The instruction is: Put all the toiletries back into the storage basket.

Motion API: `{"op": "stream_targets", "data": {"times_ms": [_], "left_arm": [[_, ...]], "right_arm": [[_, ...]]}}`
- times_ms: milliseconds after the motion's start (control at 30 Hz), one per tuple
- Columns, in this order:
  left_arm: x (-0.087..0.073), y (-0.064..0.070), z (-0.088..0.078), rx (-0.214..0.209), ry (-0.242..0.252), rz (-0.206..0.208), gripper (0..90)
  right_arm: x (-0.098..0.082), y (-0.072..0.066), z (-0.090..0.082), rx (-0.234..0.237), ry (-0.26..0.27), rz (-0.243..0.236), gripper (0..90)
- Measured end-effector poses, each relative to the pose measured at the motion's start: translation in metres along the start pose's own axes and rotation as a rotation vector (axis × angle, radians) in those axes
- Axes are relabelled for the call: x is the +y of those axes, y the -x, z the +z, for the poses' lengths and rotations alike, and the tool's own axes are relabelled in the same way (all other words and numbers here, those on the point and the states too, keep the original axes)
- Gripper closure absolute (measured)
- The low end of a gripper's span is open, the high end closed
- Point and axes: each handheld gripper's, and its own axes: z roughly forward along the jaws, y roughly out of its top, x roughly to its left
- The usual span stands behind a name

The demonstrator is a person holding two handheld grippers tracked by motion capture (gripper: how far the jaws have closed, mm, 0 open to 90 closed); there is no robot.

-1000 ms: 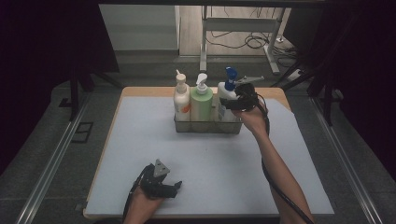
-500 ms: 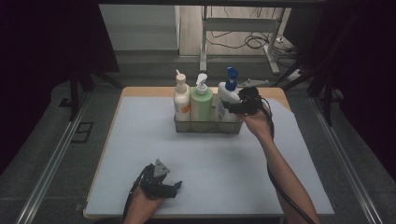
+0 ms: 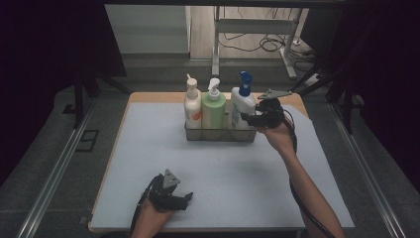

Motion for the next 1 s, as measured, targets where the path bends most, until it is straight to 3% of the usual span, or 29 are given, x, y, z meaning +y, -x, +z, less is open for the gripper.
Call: {"op": "stream_targets", "data": {"times_ms": [467, 800, 1000], "left_arm": [[0.000, 0.000, 0.000, 0.001, -0.002, 0.001, 11.9], [0.000, 0.000, 0.000, 0.001, -0.002, 0.001, 12.0], [0.000, 0.000, 0.000, 0.000, -0.002, 0.001, 12.0]], "right_arm": [[-0.016, 0.003, -0.014, 0.026, -0.014, 0.016, 53.3], [-0.026, 0.010, -0.016, -0.018, -0.030, 0.015, 75.4], [-0.027, 0.019, -0.009, -0.050, -0.042, 0.037, 88.6]]}}
